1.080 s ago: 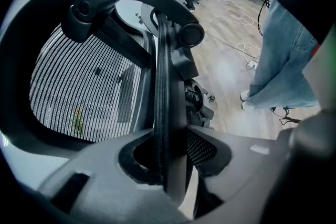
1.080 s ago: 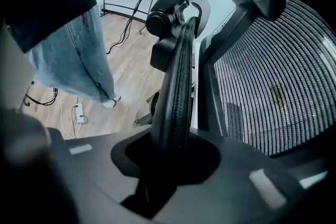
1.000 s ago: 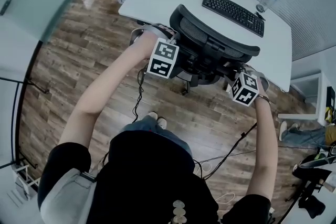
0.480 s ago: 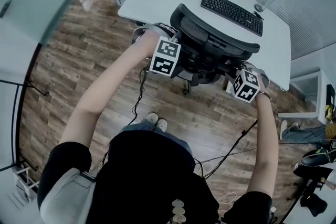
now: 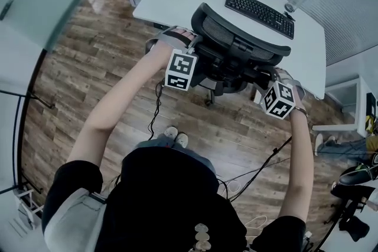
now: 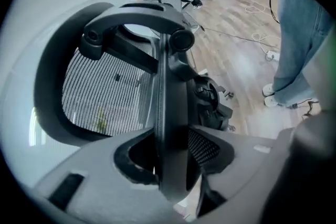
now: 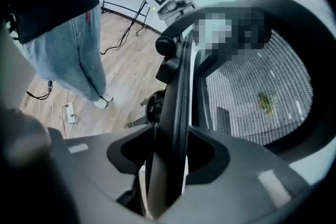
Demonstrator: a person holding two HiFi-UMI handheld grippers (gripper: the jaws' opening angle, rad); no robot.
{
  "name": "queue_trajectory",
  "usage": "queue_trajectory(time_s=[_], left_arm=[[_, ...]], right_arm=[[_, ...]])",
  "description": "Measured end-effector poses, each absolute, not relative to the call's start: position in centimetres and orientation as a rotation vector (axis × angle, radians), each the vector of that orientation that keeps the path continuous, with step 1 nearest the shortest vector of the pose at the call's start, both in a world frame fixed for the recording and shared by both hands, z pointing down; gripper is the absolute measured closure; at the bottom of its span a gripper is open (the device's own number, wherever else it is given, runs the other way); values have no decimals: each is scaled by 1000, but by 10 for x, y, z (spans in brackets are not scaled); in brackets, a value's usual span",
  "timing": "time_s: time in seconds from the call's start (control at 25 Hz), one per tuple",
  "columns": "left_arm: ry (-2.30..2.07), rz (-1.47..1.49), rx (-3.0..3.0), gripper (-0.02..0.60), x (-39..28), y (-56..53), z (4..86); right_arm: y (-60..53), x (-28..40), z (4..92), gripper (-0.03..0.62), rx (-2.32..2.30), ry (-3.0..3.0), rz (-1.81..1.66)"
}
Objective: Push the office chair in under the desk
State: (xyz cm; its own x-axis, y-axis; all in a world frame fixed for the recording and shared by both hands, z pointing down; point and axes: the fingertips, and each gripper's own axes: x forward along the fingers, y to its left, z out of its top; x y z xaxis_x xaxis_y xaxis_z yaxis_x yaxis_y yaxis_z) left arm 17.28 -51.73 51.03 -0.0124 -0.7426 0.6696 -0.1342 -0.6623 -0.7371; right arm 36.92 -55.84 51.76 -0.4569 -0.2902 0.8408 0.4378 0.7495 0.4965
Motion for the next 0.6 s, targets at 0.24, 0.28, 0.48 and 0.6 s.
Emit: queue_trajectory(time_s=[0.24,0.28,0.48,0.6], left_arm=[[1098,-1572,-1769,399,167,-499,491],[1153,-1530,-1786,410,166,-496,486],[1448,-1277,-1913,508,166,-484,464],[1650,-1055,-2021,525,165,-481,449]], right_arm=[[-542,371,460,424,164,-2156,-799],[-539,372,450,424,239,-2239,-752],[-529,380,416,437,635,-2609,-447],[-530,392,403,451,882,-2780,-241]])
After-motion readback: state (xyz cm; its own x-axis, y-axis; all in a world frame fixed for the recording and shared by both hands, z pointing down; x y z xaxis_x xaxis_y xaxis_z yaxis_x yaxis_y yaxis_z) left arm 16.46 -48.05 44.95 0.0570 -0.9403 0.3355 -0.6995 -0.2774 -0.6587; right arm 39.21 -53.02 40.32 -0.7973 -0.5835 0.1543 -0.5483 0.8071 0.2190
